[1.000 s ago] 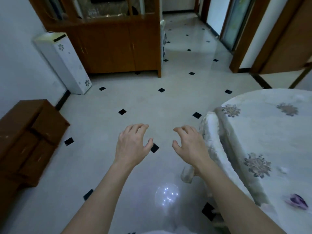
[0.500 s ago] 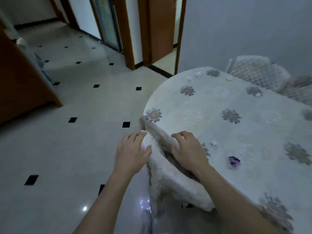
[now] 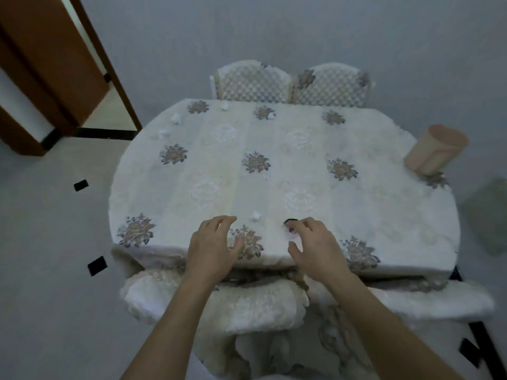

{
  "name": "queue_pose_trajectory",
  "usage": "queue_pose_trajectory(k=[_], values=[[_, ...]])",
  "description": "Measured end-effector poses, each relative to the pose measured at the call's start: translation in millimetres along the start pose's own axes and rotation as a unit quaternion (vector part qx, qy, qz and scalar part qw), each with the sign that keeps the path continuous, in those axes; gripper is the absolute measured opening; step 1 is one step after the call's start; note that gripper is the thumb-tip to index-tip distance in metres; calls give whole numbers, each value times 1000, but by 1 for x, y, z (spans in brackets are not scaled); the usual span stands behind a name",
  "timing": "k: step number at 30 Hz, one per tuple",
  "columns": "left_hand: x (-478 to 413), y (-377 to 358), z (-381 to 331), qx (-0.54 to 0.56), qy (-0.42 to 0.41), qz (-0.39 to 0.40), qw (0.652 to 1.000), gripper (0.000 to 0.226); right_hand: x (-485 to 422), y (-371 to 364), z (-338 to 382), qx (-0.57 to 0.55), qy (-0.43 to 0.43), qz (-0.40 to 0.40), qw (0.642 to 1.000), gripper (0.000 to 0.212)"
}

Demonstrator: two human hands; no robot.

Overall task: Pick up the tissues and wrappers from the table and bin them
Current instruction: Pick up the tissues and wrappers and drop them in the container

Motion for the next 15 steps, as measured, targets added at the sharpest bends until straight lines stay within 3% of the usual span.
queue_pose_trajectory(k=[5,15], values=[[-34,-39,-10,14,-4,31,999,43,-7,-9,-62,-11,-52,3,999,40],[-81,-107,32,52,152,104,982,44,-53,-75,-128,-71,-69,86,991,55]])
Point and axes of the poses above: each hand's wrist, its own x-axis away from the middle knuckle, its own y-axis out of the back of the hand, z = x × y, the point moved 8 cm from there along -x, towards the middle knuckle, and after that the axes turned 9 degrees about x, right-handed, at the moved point
